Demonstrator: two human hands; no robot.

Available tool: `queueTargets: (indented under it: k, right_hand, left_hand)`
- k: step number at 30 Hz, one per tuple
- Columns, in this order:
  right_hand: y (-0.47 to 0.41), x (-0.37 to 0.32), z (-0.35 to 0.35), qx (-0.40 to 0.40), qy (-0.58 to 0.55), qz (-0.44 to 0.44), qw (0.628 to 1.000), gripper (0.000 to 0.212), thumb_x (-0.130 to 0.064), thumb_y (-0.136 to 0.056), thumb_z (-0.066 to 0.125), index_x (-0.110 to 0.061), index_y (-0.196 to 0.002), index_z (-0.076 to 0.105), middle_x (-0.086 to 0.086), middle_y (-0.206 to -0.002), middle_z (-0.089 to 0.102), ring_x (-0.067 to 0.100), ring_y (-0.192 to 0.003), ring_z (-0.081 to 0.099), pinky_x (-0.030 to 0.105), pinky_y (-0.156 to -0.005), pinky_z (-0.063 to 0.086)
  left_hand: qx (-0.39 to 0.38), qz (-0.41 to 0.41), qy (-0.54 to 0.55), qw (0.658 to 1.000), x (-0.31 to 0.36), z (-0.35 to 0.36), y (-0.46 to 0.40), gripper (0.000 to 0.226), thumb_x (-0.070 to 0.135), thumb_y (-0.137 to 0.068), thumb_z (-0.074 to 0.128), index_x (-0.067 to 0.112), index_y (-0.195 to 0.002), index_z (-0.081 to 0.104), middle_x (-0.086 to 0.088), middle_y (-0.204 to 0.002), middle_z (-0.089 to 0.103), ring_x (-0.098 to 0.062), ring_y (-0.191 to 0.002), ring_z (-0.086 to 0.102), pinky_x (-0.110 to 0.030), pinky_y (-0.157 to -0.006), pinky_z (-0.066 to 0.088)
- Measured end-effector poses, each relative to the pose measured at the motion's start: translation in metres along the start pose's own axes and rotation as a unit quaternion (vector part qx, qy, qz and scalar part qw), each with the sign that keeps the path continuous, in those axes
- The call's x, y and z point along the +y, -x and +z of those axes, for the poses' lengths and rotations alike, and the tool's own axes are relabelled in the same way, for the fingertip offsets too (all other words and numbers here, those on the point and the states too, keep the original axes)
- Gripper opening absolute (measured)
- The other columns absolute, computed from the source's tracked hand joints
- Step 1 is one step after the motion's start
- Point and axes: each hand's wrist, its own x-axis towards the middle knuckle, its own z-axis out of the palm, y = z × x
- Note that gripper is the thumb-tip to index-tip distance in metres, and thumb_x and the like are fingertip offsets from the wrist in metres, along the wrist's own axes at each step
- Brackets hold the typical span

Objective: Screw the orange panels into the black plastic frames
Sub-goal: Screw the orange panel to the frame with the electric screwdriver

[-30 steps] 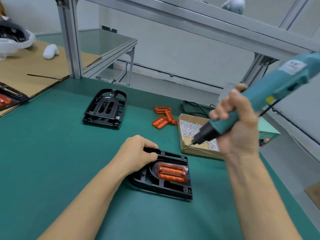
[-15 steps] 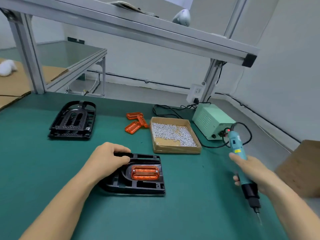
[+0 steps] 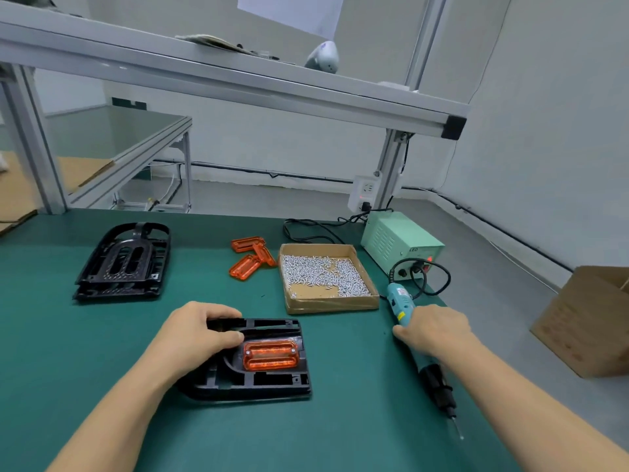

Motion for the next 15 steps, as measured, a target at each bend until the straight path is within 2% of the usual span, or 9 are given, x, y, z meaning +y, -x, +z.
queueTargets:
  k: [7,12,15]
  right_hand:
    - [-0.001,0.005,0.006,0.021,-0.032,-0.015,0.999,0.055,-0.072,-0.089,0.033,-0.019,-0.09,0.048,-0.004,-0.076,0.048,0.021,-0.082,0.055,0.028,-0.063,0.042]
    - [0.001,0.011,0.002,0.0,-0.062,-0.022,0.998,0.059,-0.076,-0.085,0.034,-0.019,-0.09,0.049,-0.005,-0.08,0.053,0.019,-0.085,0.058,0.028,-0.066,0.043]
    - [0.004,0.013,-0.008,0.028,-0.051,-0.015,0.998,0.058,-0.075,-0.087,0.034,-0.02,-0.09,0.05,-0.004,-0.08,0.052,0.02,-0.083,0.056,0.028,-0.065,0.041]
  left_hand:
    - [-0.006,0.002,-0.02,1.0,0.0,0.0,0.0,0.035,0.027,-0.071,0.081,0.033,-0.105,0.071,0.014,-0.097,0.065,-0.008,-0.094,0.06,-0.023,-0.081,0.044]
    - [-0.008,0.003,-0.027,1.0,-0.001,0.001,-0.001,0.038,0.029,-0.071,0.081,0.034,-0.107,0.069,0.013,-0.101,0.065,-0.009,-0.096,0.06,-0.025,-0.083,0.045]
    - [-0.012,0.006,-0.034,0.999,-0.002,0.001,-0.003,0.039,0.029,-0.071,0.081,0.033,-0.108,0.069,0.012,-0.103,0.063,-0.01,-0.099,0.058,-0.025,-0.085,0.043]
